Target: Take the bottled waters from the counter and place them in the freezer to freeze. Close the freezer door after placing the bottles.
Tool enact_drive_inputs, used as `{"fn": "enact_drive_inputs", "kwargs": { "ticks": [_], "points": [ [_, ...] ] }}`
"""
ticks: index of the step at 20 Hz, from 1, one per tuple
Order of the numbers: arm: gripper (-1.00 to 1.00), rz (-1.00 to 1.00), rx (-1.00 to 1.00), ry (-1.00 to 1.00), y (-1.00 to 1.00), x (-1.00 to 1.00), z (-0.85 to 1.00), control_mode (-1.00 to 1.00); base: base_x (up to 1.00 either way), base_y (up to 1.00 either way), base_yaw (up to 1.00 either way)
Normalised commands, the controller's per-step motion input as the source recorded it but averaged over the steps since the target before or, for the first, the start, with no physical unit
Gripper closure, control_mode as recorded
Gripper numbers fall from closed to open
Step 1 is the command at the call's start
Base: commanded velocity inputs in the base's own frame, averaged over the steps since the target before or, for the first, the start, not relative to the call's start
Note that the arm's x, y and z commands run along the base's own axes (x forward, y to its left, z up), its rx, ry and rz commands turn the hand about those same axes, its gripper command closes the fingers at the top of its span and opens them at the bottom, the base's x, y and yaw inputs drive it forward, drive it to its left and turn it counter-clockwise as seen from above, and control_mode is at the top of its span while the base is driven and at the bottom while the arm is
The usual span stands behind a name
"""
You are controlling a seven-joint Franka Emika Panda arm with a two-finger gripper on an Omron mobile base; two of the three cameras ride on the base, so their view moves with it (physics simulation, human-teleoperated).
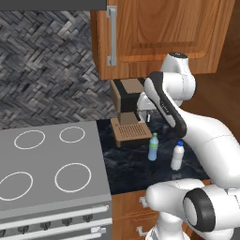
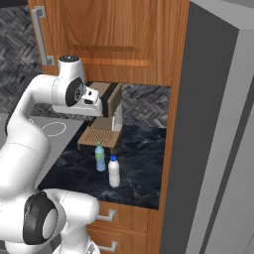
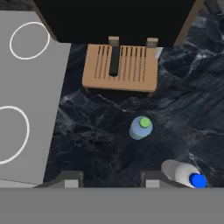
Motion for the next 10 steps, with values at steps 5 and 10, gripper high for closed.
{"fn": "enact_drive_inputs", "kwargs": {
  "ticks": [5,10],
  "points": [
    [-1.0,0.0,0.0,0.0,-0.21,0.0,0.0,-1.0,0.0,0.0,0.0],
    [-1.0,-0.02,0.0,0.0,-0.4,0.0,0.0,-1.0,0.0,0.0,0.0]
  ]
}}
